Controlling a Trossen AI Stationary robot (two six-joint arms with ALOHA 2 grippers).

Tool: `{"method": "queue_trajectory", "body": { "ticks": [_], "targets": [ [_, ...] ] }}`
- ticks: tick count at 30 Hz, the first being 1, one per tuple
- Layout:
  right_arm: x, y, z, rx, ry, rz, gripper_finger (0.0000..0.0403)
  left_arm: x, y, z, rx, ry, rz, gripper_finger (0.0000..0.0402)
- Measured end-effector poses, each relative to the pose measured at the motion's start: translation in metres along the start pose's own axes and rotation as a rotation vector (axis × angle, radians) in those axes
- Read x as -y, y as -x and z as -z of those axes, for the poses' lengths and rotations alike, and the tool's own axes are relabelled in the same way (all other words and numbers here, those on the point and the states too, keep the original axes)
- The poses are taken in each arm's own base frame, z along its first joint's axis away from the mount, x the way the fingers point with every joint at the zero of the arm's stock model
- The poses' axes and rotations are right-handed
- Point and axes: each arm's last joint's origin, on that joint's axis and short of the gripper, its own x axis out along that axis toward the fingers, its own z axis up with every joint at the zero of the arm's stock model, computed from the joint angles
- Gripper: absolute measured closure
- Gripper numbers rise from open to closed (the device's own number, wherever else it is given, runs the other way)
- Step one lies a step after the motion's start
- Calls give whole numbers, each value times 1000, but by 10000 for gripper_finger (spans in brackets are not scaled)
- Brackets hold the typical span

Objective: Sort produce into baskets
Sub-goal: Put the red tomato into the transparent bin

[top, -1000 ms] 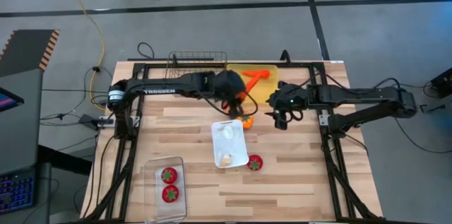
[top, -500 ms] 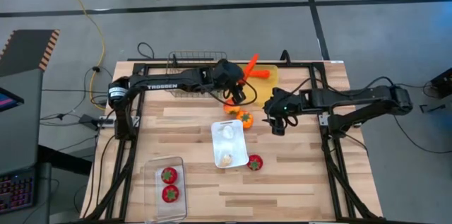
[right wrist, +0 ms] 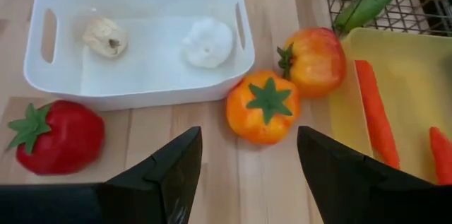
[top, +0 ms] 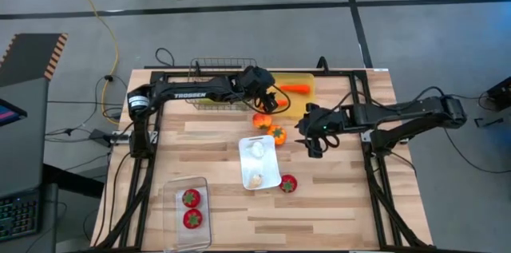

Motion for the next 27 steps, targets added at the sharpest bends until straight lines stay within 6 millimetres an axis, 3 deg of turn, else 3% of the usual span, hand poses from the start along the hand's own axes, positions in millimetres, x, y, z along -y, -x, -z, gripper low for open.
{"method": "queue_trajectory", "body": {
  "ticks": [5, 16, 21, 27],
  "targets": [
    [-7, 1, 0, 4, 19, -22, 143, 0, 1, -1, -9, -35, -1, 175],
    [-22, 3, 0, 5, -6, -68, 143, 3, 41, -35, -87, -130, 19, 175],
    [-24, 4, 0, -1, -48, -76, 143, 16, 61, -35, -185, -207, 33, 175],
    [-26, 4, 0, -2, -51, -103, 143, 36, 83, -21, -300, -294, 66, 175]
  ]
}}
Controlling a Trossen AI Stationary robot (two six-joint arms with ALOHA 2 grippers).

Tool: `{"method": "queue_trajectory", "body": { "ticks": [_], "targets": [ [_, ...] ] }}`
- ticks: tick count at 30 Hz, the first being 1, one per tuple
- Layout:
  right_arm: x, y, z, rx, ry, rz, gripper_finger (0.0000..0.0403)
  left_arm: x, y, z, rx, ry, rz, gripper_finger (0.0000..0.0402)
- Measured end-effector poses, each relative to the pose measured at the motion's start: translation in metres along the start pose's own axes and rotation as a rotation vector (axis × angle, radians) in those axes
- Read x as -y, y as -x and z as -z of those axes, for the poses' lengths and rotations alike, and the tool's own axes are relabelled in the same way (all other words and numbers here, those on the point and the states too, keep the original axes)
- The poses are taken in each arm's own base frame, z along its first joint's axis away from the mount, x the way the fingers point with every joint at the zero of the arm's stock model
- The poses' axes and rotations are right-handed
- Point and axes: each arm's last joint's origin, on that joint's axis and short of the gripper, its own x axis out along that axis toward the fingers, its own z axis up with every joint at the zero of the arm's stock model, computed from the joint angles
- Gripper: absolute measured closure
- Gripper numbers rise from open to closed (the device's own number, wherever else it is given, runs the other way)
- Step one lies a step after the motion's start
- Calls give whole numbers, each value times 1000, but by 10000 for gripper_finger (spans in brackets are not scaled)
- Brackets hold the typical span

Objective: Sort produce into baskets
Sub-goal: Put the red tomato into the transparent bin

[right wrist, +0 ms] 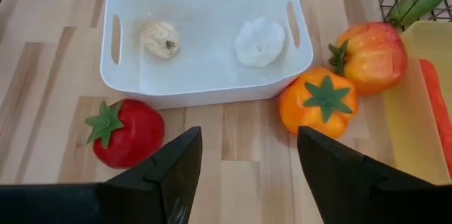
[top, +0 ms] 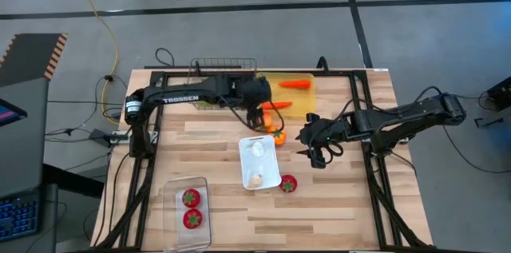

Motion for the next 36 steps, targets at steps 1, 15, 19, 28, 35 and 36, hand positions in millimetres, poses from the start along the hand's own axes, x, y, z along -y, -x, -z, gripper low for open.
{"method": "queue_trajectory", "body": {
  "ticks": [1, 15, 19, 28, 35, 36],
  "targets": [
    [0, 0, 0, 0, 0, 0, 142, 3, 5, 2, -12, 3, 2, 175],
    [-2, 0, 0, -4, 7, -75, 142, 50, 74, 25, -4, 24, -108, 175],
    [-2, 0, 0, -3, 7, -75, 142, 68, 93, 36, 21, 53, -154, 175],
    [-9, -3, -2, -4, -142, -124, 142, 127, 87, 78, 7, 97, -109, 175],
    [-26, -6, -1, -15, -195, -169, 142, 158, 79, 93, 65, 98, -50, 175],
    [-29, -5, -1, -20, -200, -177, 142, 160, 79, 95, 66, 100, -48, 175]
  ]
}}
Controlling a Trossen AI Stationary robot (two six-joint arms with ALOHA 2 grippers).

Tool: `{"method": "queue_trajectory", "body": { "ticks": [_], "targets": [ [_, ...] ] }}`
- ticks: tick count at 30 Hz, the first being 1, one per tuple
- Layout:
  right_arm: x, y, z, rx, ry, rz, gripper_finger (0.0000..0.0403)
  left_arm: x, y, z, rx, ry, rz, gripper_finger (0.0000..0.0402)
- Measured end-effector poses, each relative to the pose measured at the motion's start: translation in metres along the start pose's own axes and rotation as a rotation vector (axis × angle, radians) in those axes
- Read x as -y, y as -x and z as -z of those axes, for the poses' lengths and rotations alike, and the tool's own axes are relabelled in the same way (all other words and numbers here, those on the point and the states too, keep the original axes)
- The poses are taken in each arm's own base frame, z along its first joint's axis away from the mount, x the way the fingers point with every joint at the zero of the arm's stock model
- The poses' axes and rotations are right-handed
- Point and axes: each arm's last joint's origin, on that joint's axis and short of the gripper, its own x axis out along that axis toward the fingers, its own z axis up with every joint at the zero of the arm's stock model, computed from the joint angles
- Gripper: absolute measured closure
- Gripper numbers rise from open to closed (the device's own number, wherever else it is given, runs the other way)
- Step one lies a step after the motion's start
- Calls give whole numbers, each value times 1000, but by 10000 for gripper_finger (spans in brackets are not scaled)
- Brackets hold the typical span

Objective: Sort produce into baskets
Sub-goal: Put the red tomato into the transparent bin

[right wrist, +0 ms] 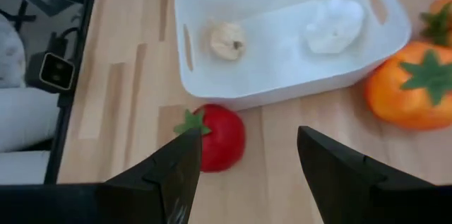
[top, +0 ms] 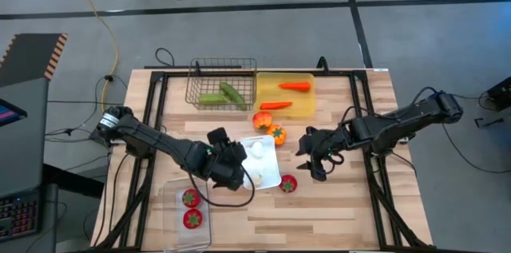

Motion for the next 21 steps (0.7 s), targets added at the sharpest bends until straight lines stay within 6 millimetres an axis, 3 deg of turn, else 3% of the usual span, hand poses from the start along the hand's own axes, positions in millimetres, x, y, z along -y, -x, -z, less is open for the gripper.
{"method": "queue_trajectory", "body": {
  "ticks": [10, 21],
  "targets": [
    [-18, -21, 10, -79, 36, -28, 142, 14, -10, 11, 48, 27, 34, 175],
    [-18, -50, 19, -191, 1, -1, 142, 15, -12, 11, 56, 34, 37, 175]
  ]
}}
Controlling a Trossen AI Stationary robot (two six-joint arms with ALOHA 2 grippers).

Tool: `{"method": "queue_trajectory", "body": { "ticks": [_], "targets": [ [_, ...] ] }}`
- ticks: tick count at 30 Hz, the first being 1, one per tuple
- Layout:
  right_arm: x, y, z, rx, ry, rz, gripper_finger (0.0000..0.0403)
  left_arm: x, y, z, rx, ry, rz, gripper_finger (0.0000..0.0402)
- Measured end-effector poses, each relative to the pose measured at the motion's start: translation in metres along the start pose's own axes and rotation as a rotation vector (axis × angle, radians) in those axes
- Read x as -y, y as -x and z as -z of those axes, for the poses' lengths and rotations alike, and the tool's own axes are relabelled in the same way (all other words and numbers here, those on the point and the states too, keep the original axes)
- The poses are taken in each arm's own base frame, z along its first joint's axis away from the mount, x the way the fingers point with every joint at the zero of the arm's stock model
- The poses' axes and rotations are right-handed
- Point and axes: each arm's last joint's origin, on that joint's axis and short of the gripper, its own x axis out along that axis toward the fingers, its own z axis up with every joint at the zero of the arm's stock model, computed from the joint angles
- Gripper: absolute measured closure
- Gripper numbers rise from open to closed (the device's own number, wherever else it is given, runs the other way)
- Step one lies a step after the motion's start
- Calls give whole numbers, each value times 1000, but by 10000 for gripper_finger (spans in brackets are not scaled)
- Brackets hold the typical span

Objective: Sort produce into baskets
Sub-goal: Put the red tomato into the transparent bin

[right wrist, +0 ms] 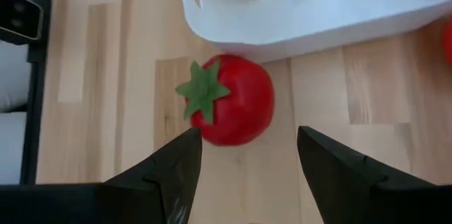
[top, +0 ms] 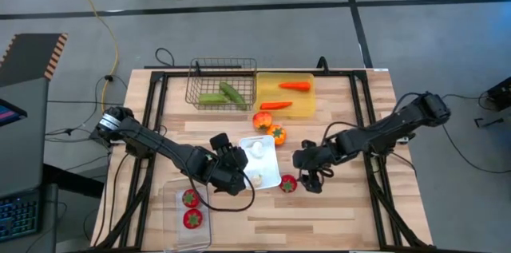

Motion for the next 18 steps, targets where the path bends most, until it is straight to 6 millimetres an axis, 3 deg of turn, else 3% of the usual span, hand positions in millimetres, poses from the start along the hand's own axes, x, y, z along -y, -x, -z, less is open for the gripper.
{"method": "queue_trajectory", "body": {
  "ticks": [11, 18],
  "targets": [
    [8, -34, 4, -112, -146, 38, 122, 0, 0, 0, 2, -13, 0, 175],
    [10, -27, 3, -133, -161, -10, 121, 0, 0, 0, 4, -10, 2, 175]
  ]
}}
